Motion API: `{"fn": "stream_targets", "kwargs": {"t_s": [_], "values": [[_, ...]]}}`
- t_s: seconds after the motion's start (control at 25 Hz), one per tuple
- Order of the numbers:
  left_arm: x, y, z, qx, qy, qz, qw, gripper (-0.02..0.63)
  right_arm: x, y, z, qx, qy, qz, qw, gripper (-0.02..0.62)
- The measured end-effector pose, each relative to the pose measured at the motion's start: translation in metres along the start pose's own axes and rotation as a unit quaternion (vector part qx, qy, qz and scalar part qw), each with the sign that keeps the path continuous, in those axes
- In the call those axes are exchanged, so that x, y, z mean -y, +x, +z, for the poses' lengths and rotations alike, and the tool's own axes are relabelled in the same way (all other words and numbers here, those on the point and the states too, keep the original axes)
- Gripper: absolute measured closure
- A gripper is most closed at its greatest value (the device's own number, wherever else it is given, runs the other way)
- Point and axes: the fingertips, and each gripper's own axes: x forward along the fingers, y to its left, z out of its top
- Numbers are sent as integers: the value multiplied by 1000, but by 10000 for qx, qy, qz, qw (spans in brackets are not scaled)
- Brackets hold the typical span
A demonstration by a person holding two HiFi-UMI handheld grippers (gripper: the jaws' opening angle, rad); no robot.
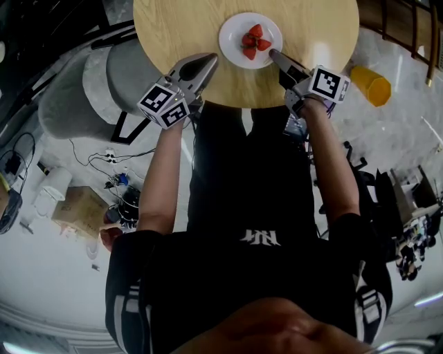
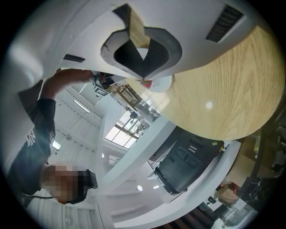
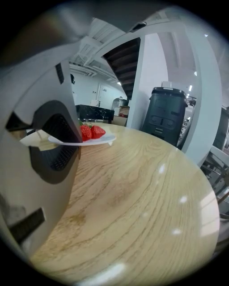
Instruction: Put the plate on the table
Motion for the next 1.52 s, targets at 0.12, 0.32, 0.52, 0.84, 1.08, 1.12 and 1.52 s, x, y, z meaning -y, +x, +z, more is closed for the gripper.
{"fn": "stream_targets", "kwargs": {"t_s": [0.12,0.32,0.52,0.84,1.08,1.12,1.52], "values": [[3,1,-4,-30,-4,-53,10000,597,9,-3,2,-25,-249,-344,9991,575],[9,5,-9,-93,-33,-126,9999,597,14,-5,4,-83,-630,-759,9951,563],[12,7,-14,-127,-39,-173,9998,597,14,-3,5,-79,-929,-973,9909,549],[17,9,-20,-174,-75,-219,9996,597,17,-2,9,-63,-1527,-1456,9775,527],[19,6,-23,-186,-79,-234,9995,597,17,-2,13,-20,-2031,-1833,9619,509],[19,6,-24,-186,-83,-234,9995,597,17,-3,14,-22,-2135,-1907,9581,509],[21,1,-30,-204,-117,-226,9995,597,19,-4,23,-130,-3144,-2452,9170,495]]}}
